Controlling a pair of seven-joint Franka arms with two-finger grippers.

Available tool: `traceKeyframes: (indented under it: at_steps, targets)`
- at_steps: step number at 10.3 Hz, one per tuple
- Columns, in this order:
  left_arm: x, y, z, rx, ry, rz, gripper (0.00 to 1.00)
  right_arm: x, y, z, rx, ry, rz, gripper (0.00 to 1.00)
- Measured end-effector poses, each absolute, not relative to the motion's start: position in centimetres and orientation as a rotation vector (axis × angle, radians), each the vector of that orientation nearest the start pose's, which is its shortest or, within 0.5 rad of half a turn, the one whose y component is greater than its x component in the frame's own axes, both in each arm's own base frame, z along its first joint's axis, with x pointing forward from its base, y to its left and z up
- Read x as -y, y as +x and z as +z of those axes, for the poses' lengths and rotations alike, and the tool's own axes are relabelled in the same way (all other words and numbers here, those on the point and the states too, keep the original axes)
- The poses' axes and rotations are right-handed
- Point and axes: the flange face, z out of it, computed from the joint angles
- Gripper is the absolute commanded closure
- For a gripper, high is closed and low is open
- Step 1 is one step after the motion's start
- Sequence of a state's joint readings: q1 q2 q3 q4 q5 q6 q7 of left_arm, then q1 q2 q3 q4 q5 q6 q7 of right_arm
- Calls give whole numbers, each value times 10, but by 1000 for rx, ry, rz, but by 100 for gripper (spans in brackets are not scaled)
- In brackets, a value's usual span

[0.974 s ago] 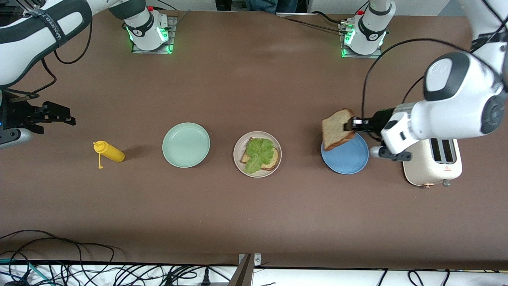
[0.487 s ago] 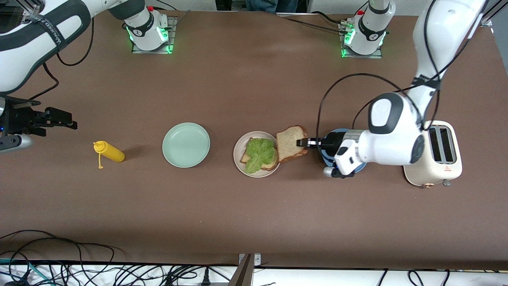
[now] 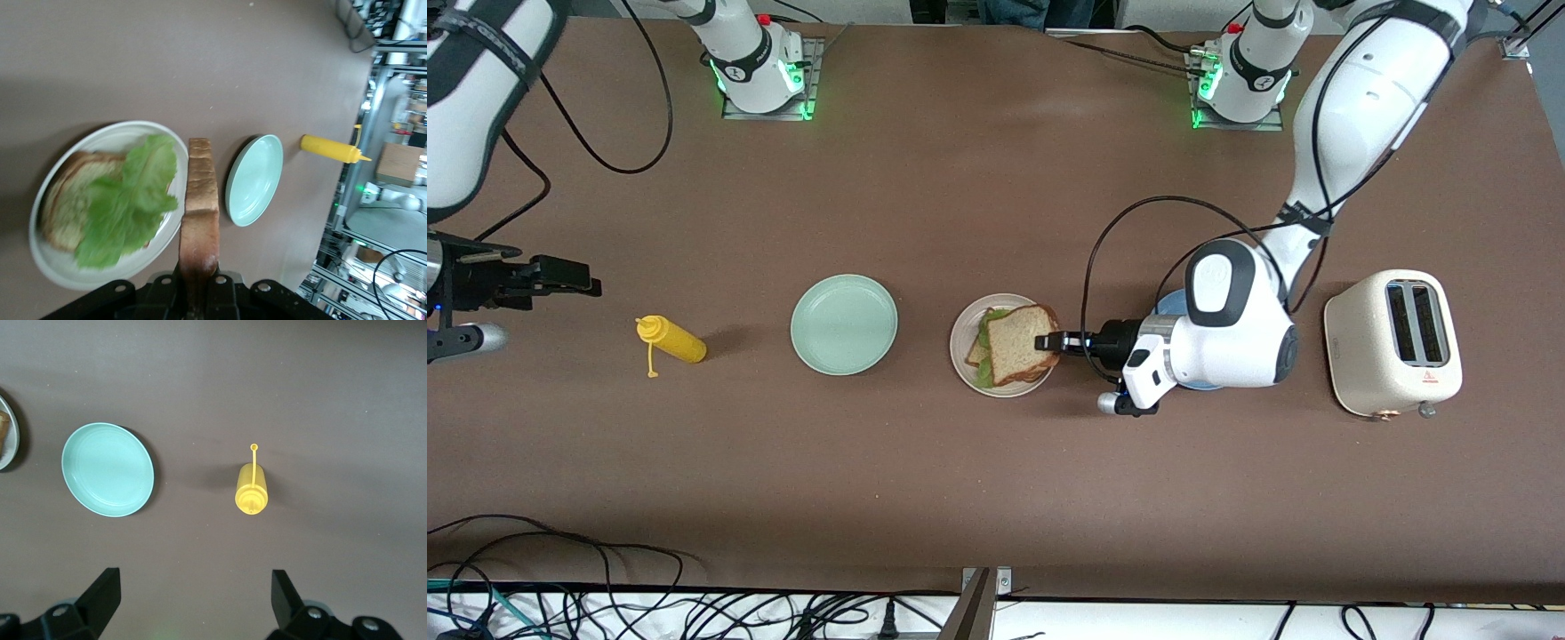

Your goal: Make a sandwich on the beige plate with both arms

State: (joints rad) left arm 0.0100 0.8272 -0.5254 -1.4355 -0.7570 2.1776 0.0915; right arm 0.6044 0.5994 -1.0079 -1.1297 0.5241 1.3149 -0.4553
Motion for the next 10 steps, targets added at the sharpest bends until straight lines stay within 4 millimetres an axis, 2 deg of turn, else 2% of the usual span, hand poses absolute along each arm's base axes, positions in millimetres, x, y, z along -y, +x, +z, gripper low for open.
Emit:
traceKeyframes:
  at_steps: [1, 3, 5, 6, 7, 8, 10]
  targets:
    - [312, 662, 251, -6, 2097, -255, 100, 8, 655, 559, 307, -3049, 223, 0]
    - [323, 656, 237, 10, 2025, -248, 100, 0, 652, 572, 317, -3057, 198, 0]
    - [327, 648, 228, 29, 2026, -262, 100, 19, 651, 575, 323, -3051, 183, 0]
    - [327, 642, 217, 64, 2029, -262, 91, 30, 649, 575, 317, -3060, 174, 0]
    - [324, 635, 206, 93, 2029, -260, 40, 37, 644, 576, 312, -3071, 170, 0]
    - [319, 632, 197, 105, 2027, -257, 0, 39, 639, 578, 307, -3084, 158, 0]
    - [313, 632, 191, 110, 2028, -252, 0, 43, 627, 574, 295, -3094, 86, 0]
